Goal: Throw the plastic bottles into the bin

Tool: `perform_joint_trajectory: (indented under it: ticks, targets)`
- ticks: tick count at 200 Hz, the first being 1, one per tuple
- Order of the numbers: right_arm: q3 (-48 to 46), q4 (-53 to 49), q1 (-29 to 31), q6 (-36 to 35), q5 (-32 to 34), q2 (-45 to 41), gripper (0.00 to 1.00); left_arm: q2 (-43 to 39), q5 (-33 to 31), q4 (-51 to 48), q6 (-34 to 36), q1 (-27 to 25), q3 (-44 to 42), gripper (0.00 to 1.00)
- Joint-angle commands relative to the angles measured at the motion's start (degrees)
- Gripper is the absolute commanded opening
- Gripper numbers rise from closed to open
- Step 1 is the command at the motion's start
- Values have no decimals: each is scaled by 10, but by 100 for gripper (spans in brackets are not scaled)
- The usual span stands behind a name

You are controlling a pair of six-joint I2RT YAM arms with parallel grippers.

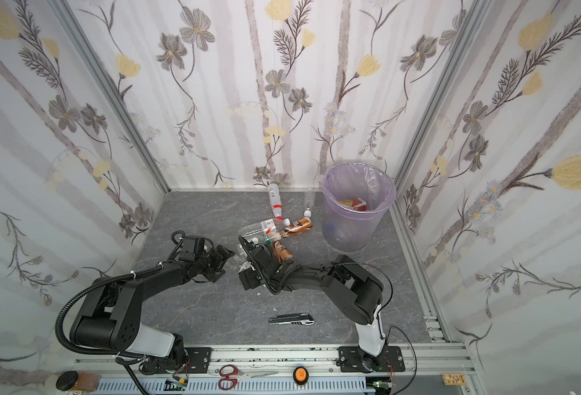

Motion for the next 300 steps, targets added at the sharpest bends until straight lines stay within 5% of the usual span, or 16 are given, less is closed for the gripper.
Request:
perform_joint_trajectory:
  ticks: [1,88,186,300]
  targets:
    - [5,27,1,-5,4,8,88,10,-34,-14,-6,-5,-1,88]
    - [15,31,1,-29,5,20,82,42,-47,-15,-7,-20,12,85]
    - [36,27,3,-44,5,30,81,56,-69,-15,14,-34,0,58]
    - [5,25,2,-50,2,-57,97,32,-58,-15,14,3,8,47]
